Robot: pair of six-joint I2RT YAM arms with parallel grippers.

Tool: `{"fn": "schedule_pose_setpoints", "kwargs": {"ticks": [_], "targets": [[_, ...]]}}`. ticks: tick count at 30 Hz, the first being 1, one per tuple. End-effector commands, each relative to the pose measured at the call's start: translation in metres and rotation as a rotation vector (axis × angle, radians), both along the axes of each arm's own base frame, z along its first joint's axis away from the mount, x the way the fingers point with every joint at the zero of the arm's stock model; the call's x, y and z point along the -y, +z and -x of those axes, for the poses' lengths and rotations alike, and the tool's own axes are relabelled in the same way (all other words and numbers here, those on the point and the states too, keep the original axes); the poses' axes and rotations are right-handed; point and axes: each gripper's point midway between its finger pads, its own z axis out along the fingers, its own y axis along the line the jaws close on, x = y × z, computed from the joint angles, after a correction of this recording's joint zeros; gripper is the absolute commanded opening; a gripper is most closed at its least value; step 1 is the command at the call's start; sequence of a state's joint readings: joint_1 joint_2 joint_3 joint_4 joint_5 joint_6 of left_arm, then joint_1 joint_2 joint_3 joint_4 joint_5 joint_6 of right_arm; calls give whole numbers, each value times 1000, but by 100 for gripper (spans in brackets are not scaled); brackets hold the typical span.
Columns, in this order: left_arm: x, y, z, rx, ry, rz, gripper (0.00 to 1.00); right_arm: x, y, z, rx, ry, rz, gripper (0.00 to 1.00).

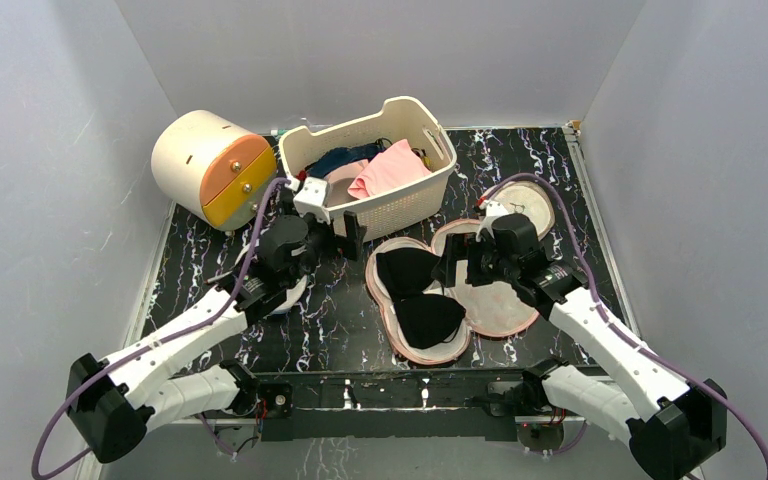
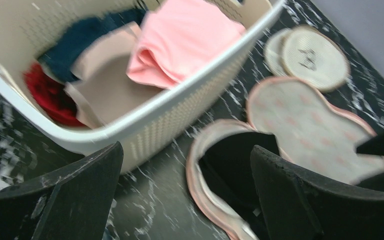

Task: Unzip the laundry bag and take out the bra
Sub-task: Pick up the bra from the laundry bag.

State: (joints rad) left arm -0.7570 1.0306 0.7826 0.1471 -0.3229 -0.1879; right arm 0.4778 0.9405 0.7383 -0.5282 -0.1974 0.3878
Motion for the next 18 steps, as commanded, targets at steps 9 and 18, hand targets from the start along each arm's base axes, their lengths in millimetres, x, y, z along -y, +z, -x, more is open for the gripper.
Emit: {"fn": "schedule_pose_setpoints", "kwargs": {"ticks": [9,18], "targets": [[58,-70,114,-561,-223,338,96,12,47,-23,212,-56,18,98],[106,-128,166,-657,-119,309,83,17,68,-17,296,-77,-25,98]]}}
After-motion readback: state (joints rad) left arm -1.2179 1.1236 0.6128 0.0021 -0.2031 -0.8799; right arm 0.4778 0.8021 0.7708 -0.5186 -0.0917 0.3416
